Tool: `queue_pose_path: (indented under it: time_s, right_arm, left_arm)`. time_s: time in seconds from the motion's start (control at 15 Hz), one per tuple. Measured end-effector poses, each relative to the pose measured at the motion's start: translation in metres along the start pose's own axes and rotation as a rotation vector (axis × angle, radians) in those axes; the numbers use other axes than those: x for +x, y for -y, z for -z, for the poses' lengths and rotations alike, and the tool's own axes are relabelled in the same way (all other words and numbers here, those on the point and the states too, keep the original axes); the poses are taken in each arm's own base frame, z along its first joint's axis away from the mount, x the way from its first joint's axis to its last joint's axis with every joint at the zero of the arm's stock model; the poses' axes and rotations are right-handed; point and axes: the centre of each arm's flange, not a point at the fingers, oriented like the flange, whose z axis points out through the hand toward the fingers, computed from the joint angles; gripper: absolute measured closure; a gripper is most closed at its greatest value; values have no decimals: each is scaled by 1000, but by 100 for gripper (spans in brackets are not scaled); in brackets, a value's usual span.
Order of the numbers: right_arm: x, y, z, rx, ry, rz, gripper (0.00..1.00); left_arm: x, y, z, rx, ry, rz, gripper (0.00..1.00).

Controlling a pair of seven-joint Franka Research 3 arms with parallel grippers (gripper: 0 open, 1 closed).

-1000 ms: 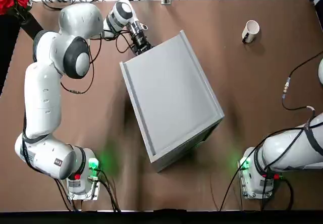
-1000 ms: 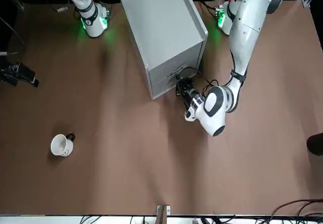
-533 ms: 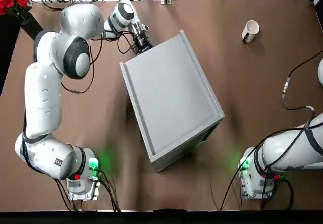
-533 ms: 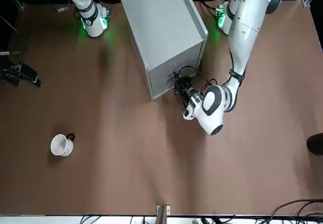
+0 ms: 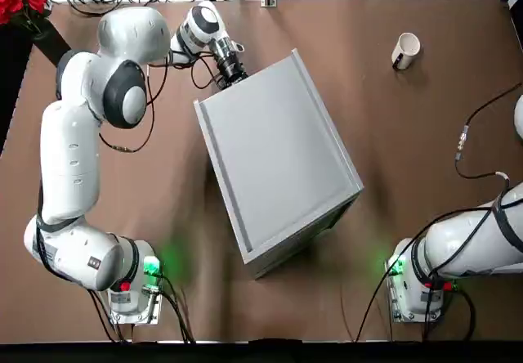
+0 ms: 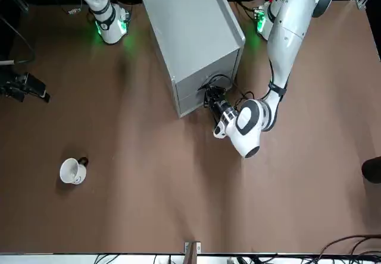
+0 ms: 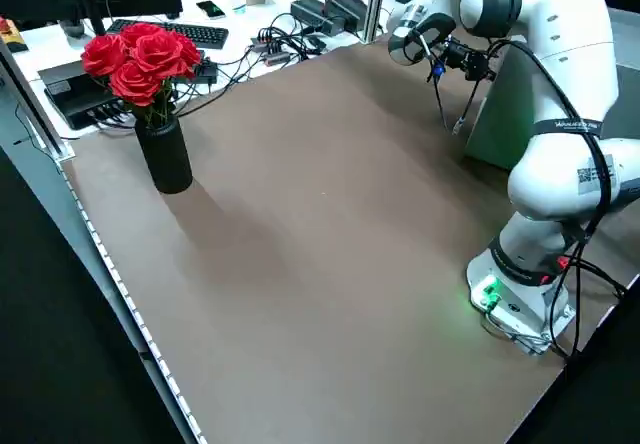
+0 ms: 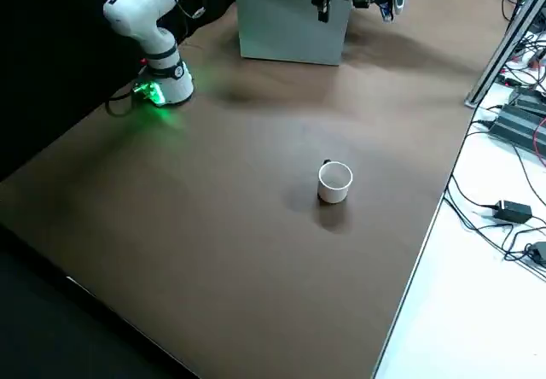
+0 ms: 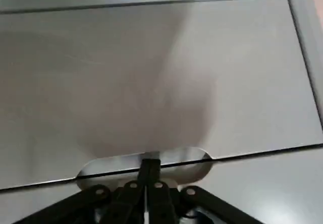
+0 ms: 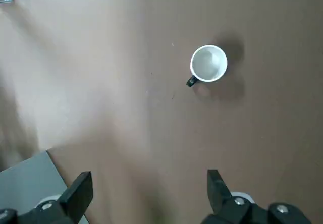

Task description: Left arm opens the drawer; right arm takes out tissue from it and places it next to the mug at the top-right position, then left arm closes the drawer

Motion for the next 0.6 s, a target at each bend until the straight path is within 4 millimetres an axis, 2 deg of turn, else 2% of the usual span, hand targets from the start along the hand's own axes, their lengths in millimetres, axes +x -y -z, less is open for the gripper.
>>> queue_pose_path:
  time_s: [0.6]
  right_arm:
    - [2,0,2,1,-18,0,0]
  left_arm:
    - [14,4,-7,11,90,0,99]
